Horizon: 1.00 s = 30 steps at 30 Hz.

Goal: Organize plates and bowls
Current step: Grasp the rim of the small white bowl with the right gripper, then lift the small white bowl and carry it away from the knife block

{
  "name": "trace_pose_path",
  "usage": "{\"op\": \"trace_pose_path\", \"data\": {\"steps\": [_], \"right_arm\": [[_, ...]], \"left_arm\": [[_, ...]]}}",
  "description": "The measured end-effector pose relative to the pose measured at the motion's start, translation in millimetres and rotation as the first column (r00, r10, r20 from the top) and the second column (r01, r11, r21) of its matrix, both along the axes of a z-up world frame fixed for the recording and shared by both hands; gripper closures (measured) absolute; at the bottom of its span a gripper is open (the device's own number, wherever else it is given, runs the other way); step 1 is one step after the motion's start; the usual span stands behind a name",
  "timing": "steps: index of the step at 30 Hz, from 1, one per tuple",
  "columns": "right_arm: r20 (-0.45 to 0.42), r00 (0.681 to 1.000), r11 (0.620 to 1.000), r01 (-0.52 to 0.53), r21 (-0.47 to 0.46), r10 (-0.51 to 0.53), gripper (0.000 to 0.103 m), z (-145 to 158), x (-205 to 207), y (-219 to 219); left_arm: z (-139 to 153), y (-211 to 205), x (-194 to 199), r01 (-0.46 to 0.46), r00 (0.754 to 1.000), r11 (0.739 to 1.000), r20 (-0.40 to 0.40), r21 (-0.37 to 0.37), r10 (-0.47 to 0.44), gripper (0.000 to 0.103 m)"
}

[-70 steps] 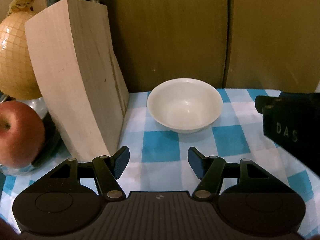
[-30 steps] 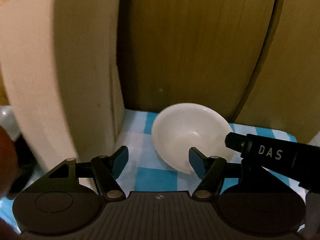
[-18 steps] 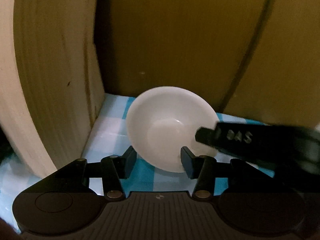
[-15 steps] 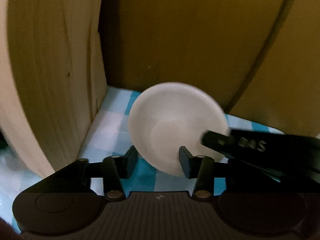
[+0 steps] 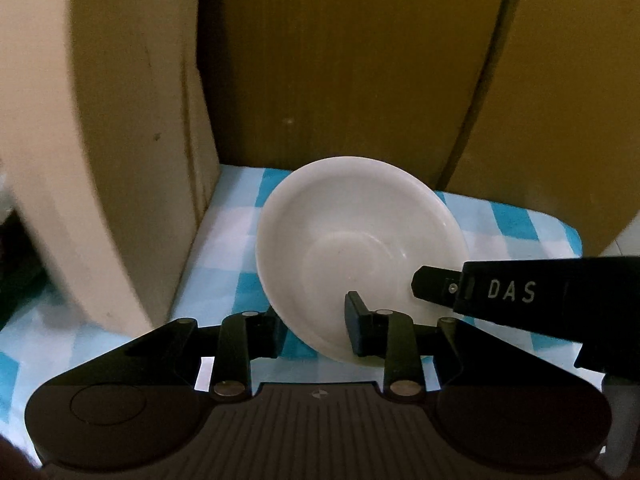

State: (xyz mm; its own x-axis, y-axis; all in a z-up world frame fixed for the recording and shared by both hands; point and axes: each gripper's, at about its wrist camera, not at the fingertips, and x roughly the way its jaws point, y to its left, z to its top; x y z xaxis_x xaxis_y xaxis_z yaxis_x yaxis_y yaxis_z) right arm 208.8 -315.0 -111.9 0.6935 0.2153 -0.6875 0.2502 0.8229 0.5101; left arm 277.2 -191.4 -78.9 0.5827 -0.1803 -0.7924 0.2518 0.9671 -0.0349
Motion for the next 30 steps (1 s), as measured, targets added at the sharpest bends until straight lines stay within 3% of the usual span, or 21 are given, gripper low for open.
{"op": "trace_pose_path", "data": {"steps": [5, 13, 30], "right_arm": [[0.001, 1.000, 0.999, -0.019, -0.036, 0.019, 0.095, 19.6, -25.5, 16.9], [0.033, 0.999, 0.997, -0.032, -0.077, 0.034, 0.094, 48.8, -71.5, 39.4], [0.044, 0.996, 0.992, -0.068, -0.105, 0.073, 0.093, 60.0, -144.8, 74.0]], "left_arm": [[16.6, 9.5, -30.2, 0.017, 0.999, 0.999, 0.049, 0.033, -0.019, 0.065], [43.2, 19.8, -67.3, 0.034, 0.996, 0.999, 0.083, 0.025, -0.036, 0.064], [57.4, 48.9, -141.9, 0.089, 0.991, 0.995, 0.099, 0.040, -0.093, 0.062]]}}
